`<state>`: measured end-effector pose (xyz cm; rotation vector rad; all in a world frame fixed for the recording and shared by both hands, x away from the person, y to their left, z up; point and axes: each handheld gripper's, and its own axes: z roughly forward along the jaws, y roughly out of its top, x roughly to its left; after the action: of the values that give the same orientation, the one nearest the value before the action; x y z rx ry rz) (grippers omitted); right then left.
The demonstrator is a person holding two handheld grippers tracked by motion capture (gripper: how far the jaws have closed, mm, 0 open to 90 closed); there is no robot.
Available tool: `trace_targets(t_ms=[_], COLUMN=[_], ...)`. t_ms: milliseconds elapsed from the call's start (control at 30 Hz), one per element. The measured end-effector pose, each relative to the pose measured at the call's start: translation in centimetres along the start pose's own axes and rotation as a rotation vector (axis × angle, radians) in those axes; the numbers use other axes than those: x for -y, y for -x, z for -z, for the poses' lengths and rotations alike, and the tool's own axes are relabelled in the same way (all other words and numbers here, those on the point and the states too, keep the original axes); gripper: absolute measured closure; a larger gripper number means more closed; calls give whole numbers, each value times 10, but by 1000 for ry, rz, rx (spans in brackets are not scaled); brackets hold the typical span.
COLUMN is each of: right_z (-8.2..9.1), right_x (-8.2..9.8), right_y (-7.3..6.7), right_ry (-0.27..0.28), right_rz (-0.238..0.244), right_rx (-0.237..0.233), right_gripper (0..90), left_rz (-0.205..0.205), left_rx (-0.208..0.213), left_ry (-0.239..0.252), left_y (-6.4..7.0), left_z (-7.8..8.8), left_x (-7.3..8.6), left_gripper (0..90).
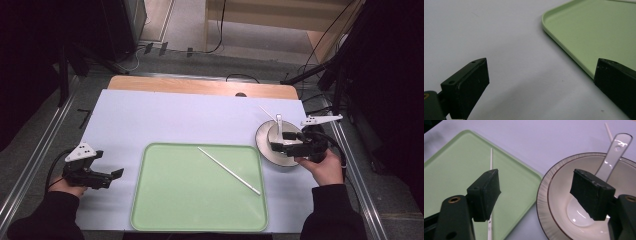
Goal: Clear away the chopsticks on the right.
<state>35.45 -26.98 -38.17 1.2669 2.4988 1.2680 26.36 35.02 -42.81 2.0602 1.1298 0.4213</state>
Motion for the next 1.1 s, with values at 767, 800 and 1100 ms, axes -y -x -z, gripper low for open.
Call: trace_targets(t_ms=[767, 800, 1100], right_z=[36, 36, 39], right_x=[19, 19, 31], right_y=[35, 35, 51], right_ry=[44, 44, 36], right_rz=[-105, -105, -136], right_rx=[93, 93, 138], right_gripper=[278, 278, 297], left_rz=[-5, -5, -7], left_rx=[5, 5, 6], left_ry=[2, 2, 0], left_y=[1, 1, 1], left_z=[0, -1, -1], left_x=[0, 0, 0], left_gripper=[0, 0, 0])
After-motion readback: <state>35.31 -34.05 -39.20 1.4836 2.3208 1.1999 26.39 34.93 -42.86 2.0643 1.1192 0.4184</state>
